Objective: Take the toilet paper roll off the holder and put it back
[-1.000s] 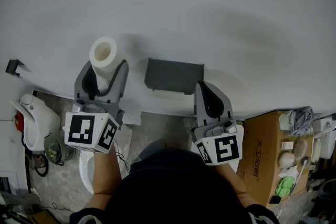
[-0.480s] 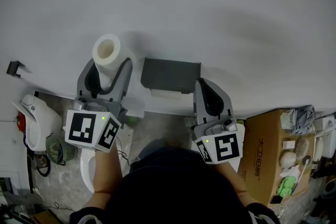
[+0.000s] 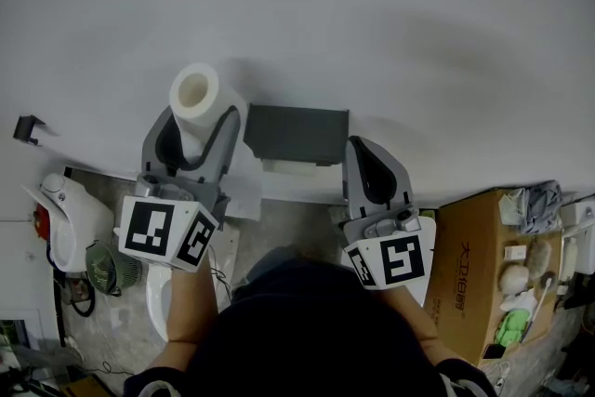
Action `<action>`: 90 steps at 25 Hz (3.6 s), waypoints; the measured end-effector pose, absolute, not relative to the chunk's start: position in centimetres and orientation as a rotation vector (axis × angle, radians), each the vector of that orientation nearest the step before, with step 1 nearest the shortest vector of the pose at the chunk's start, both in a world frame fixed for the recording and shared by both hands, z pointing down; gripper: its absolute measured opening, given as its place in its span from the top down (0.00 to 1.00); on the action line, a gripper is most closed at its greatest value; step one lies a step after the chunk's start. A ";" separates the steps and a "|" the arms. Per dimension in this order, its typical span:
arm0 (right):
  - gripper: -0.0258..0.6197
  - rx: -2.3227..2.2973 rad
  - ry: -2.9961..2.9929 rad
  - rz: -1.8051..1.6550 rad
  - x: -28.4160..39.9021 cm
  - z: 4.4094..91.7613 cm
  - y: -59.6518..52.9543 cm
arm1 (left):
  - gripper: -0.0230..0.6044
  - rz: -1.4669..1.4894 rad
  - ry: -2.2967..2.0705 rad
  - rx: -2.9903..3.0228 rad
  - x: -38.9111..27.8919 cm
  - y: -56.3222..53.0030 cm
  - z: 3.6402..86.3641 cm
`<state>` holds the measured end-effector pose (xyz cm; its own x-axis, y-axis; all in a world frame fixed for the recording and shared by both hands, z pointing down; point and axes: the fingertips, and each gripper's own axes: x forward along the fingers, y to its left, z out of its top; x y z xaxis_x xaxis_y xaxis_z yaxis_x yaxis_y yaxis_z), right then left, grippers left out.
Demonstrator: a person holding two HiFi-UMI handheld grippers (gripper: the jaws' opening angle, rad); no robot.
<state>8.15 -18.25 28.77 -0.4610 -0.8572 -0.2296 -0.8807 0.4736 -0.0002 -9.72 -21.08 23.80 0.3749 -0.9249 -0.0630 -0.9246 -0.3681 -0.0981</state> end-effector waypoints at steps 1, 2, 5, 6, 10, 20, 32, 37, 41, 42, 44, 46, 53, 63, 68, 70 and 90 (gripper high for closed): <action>0.93 -1.509 2.520 0.175 8.2 28.8 -18.2 | 0.54 -0.004 1.689 -2.510 -9.5 -21.1 23.8; 0.94 -1.510 2.520 0.175 8.3 28.8 -18.2 | 0.54 -0.004 1.684 -2.514 -9.3 -21.1 23.8; 0.94 -1.510 2.519 0.174 8.4 28.7 -18.2 | 0.54 -0.004 1.670 -2.524 -8.7 -21.0 23.9; 0.94 -1.510 2.519 0.174 8.4 28.7 -18.1 | 0.54 -0.004 1.666 -2.526 -8.6 -21.0 23.9; 0.94 -1.513 2.517 0.172 8.6 28.7 -18.0 | 0.54 -0.005 1.650 -2.537 -7.8 -20.9 24.0; 0.94 -1.511 2.515 0.170 8.8 28.6 -17.8 | 0.54 -0.008 1.609 -2.560 -5.8 -20.9 24.5; 0.94 -1.520 2.502 0.168 9.2 28.5 -17.7 | 0.54 -0.031 1.568 -2.580 -4.1 -21.0 25.1; 0.93 -1.526 2.498 0.166 9.4 28.5 -17.7 | 0.54 -0.046 1.552 -2.595 -3.4 -21.3 25.6; 0.94 -1.532 2.497 0.165 9.4 28.6 -17.7 | 0.54 -0.061 1.545 -2.608 -3.2 -21.5 26.1; 0.94 -1.532 2.496 0.165 9.4 28.6 -17.7 | 0.54 -0.065 1.543 -2.611 -3.1 -21.5 26.2; 0.94 -1.532 2.496 0.165 9.3 28.6 -17.7 | 0.54 -0.070 1.539 -2.615 -3.0 -21.5 26.4; 0.94 -1.532 2.496 0.165 9.4 28.7 -17.7 | 0.54 -0.074 1.533 -2.620 -2.7 -21.6 26.6; 0.94 -1.534 2.494 0.165 9.5 28.6 -17.7 | 0.54 -0.103 1.513 -2.640 -1.9 -21.9 27.5; 0.94 -1.541 2.493 0.159 9.4 28.7 -17.8 | 0.54 -0.133 1.494 -2.663 -1.2 -22.4 28.7; 0.94 -1.541 2.493 0.160 9.4 28.7 -17.7 | 0.54 -0.154 1.489 -2.669 -1.0 -22.5 29.1; 0.94 -1.542 2.493 0.159 9.7 28.7 -17.7 | 0.54 -0.164 1.487 -2.672 -0.7 -22.6 29.4; 0.94 -1.535 2.505 0.164 9.7 28.7 -17.7 | 0.54 -0.288 1.472 -2.638 0.1 -22.7 30.4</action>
